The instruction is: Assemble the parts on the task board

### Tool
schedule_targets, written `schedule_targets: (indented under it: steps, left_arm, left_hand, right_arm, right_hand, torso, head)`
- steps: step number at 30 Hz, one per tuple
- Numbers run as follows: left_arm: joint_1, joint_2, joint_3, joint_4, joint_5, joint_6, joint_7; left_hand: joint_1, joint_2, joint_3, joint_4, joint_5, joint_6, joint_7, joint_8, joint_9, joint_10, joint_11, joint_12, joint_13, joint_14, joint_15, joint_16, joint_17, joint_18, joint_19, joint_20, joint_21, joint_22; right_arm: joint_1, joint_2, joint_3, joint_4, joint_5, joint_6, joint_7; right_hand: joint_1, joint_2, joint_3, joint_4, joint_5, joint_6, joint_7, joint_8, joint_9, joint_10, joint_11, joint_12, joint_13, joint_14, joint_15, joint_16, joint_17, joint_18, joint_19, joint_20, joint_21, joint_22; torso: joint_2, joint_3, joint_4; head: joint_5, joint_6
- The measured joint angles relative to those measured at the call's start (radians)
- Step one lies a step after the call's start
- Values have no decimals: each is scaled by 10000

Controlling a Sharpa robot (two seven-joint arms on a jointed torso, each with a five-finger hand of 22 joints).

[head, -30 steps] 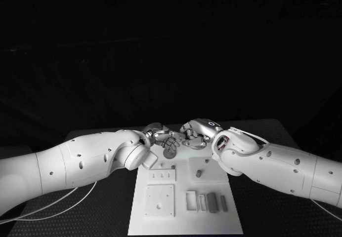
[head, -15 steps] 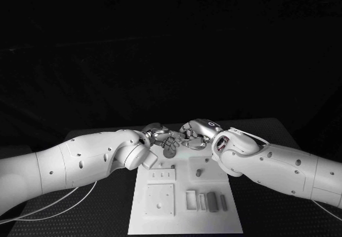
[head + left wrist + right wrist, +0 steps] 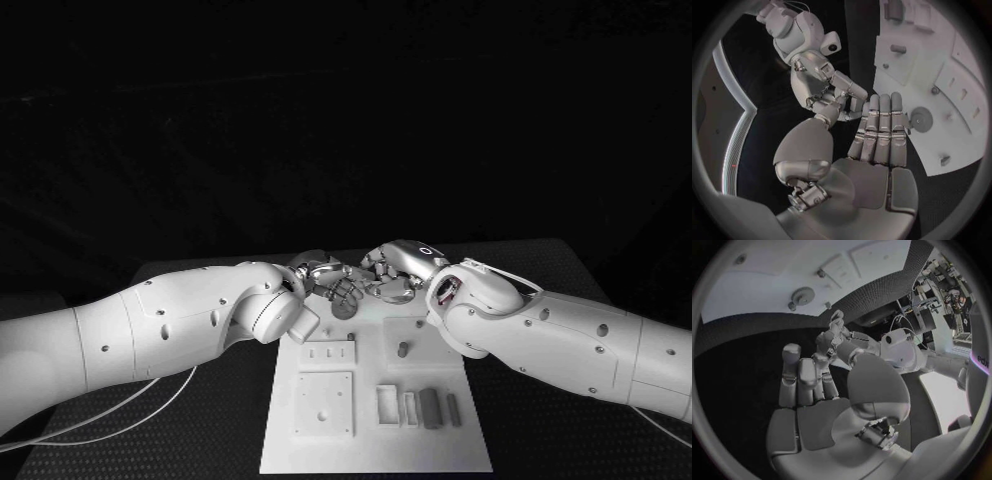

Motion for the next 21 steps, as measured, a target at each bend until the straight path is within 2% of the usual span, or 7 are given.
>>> schedule_targets:
  steps: [15,19,21]
  left_arm:
    - [-20,-8,-16,-18,42,-8,-62]
    - [-20,-12,-16,-9,51,-4,-71]
    - [-20,-19,-16,-9,52,-4,-84]
  left_hand:
    - [-40,40,0,0,0,-17,18,-1,-3,0,0,0,58,45,-25,0,73,-25,0,1,0,47]
    - [138,349,113,-113,0,97,-57,-16,-7,76,-76,0,121,163,-92,0,179,-29,3,-3,0,88]
    - [288,602,179,-251,0,212,-105,51,-7,200,-129,0,170,231,-91,69,266,-78,54,-54,0,127]
  right_arm:
    - [-53,117,15,-89,-22,-9,-5]
    - [-58,120,16,-109,-31,-10,-5]
    - [-58,122,16,-101,-35,-11,2]
  right_hand:
    - [-37,-36,-1,-1,0,13,-13,0,2,51,-19,0,-9,17,17,0,-2,-1,57,-24,0,0]
    - [-35,-35,-1,-1,0,15,-14,0,3,51,-19,0,-9,35,3,0,-3,0,56,-23,0,0]
    - [-34,-34,-2,-2,-27,17,-17,1,4,51,-19,0,-9,65,0,0,-3,0,57,-22,0,0]
  torso:
    - [11,9,-1]
    - [12,11,1]
    - [12,11,3]
  head:
    - [1,-30]
    - [1,-48]
    - [-1,-56]
